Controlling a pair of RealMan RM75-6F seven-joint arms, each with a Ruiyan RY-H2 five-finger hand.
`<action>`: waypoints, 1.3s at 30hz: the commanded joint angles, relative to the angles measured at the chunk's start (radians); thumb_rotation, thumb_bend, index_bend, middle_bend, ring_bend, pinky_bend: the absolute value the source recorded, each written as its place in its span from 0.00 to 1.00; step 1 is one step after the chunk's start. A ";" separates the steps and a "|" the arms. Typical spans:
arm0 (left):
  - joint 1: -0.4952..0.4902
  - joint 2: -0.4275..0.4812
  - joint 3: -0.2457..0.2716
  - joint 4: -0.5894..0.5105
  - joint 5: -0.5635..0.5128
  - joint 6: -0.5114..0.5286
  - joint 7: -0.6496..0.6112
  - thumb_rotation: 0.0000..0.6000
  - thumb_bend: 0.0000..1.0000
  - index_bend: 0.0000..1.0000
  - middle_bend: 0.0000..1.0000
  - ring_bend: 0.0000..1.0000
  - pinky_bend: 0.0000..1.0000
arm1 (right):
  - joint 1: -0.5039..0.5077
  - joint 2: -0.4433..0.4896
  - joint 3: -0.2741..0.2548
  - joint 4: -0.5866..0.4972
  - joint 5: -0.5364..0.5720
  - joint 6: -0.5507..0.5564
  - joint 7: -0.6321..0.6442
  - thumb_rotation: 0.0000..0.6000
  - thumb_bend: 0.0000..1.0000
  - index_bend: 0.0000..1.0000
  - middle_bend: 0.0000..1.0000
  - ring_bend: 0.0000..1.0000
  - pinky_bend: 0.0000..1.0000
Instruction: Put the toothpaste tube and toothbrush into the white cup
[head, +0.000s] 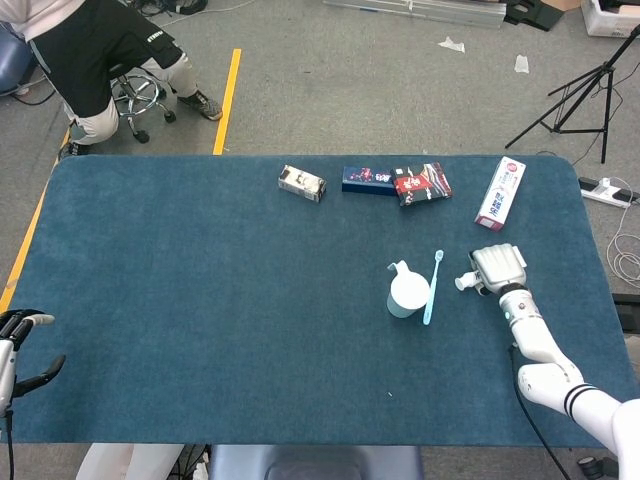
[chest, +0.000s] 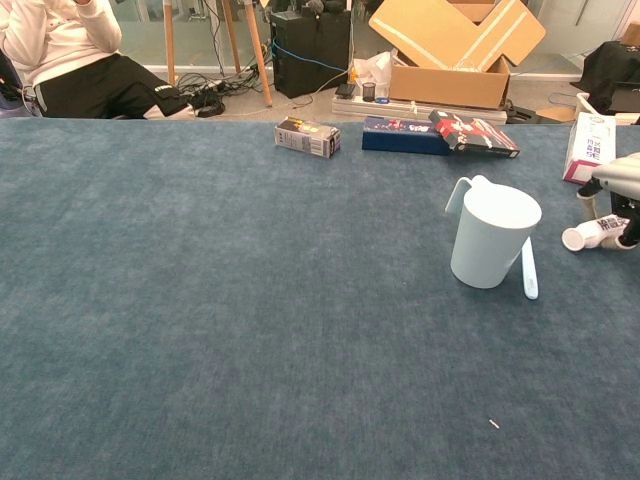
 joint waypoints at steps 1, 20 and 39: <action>0.000 0.000 0.000 0.000 0.001 0.001 0.000 1.00 0.22 0.33 0.30 0.21 0.27 | -0.001 -0.001 -0.001 0.002 0.001 0.002 -0.001 1.00 0.20 0.58 1.00 0.96 1.00; 0.000 -0.003 0.000 0.001 0.000 -0.002 0.007 1.00 0.22 0.33 0.30 0.21 0.27 | -0.051 0.136 0.043 -0.211 -0.020 0.132 0.111 1.00 0.22 0.64 1.00 0.98 1.00; 0.000 -0.003 -0.001 0.001 -0.002 -0.002 0.007 1.00 0.22 0.33 0.30 0.21 0.27 | -0.113 0.262 0.082 -0.406 -0.076 0.240 0.344 1.00 0.23 0.66 1.00 0.98 1.00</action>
